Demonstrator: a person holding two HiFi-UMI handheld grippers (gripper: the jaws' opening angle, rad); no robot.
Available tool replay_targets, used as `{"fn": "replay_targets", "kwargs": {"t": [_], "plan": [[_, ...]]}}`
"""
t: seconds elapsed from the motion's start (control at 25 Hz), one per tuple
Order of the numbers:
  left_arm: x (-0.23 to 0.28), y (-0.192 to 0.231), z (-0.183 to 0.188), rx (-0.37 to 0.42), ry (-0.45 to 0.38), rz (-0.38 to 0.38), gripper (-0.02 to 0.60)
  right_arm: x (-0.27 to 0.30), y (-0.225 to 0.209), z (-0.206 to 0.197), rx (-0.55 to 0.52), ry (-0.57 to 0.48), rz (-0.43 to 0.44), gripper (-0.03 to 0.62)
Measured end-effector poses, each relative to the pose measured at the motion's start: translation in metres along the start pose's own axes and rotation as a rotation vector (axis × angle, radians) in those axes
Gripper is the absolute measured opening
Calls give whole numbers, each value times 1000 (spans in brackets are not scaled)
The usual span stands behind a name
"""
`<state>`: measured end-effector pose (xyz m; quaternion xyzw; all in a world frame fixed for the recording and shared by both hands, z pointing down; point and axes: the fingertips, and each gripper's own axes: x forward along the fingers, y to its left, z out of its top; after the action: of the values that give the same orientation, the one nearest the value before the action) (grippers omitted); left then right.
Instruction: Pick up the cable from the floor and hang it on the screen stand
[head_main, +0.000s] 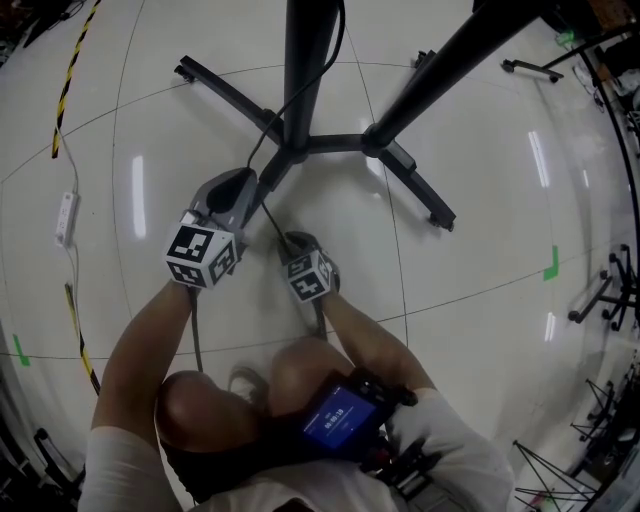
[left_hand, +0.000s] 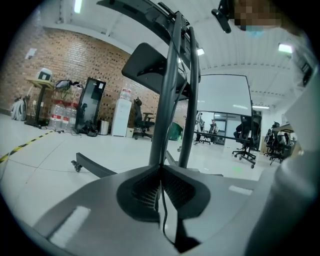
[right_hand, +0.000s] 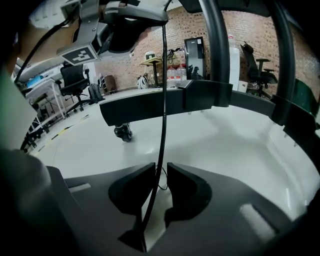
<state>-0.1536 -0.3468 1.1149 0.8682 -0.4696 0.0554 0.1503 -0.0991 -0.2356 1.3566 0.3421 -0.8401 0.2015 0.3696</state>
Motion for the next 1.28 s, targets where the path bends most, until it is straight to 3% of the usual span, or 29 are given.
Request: {"fn": "replay_targets", "kwargs": {"t": [0.4,0.8,1.0,1.28], "plan": [[-8,17,9,-9,-6,39,14,-7,-11,-6,-7,29,-39,38],[-17,62,-29,-122,58,133,17,-61,-73,-8,-99,15,-215,31],[-16,57,-43,-159,73,116,20,-103,-113,6,-126,-25,-340,31],[0,26,-36,-197,49,33,21,-155,-153,15,-181,-39,-468,31]]}}
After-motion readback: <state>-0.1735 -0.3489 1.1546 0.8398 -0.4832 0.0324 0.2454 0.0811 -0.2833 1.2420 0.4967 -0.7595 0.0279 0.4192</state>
